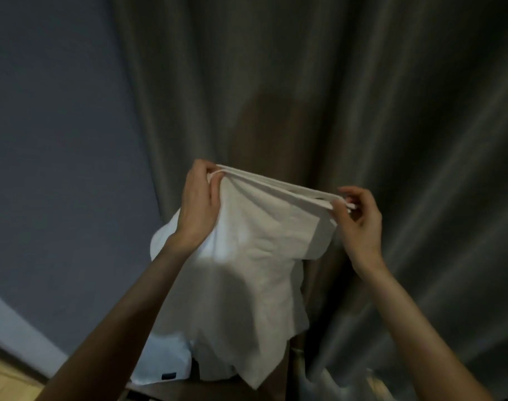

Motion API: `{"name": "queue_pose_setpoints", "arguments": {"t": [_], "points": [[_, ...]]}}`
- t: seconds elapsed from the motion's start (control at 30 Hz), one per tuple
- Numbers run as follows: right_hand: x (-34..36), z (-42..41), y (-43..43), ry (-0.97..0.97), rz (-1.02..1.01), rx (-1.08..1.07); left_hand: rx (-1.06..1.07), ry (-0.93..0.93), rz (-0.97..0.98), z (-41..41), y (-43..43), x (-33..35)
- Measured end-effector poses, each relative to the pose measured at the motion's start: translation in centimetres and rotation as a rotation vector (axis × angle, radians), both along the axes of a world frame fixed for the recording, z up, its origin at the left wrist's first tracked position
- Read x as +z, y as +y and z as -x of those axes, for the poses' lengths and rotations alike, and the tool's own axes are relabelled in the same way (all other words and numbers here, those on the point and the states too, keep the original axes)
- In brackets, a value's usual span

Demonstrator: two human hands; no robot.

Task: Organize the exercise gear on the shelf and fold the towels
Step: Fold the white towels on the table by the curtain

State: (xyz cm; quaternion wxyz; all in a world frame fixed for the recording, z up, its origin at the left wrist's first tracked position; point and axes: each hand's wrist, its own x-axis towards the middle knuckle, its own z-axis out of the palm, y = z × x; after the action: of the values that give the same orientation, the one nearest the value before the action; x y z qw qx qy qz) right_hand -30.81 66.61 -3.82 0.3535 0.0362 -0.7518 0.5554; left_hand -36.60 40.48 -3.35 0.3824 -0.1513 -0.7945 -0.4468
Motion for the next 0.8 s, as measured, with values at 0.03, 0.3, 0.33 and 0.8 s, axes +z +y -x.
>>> {"name": "queue_pose_setpoints", "arguments": {"t": [0.03,0.3,0.33,0.8], "points": [[-0.6,-0.2,0.0,-0.011,-0.041,0.014,-0.008,-0.013,-0.029,0.0,-0.2,-0.3],[-3.7,-0.6,-0.7,-0.144,-0.414,0.098,0.033,-0.071,0.156,0.1,-1.4,-0.9],[-4.0,-0.5,-0.7,-0.136,-0.472,0.059,0.031,-0.082,0.165,0.1,-1.3,-0.9],[-4.6,-1.4,-4.6,-0.356,-1.042,-0.240,-0.149,-0.136,0.190,-1.3,1.7,-2.6]]}}
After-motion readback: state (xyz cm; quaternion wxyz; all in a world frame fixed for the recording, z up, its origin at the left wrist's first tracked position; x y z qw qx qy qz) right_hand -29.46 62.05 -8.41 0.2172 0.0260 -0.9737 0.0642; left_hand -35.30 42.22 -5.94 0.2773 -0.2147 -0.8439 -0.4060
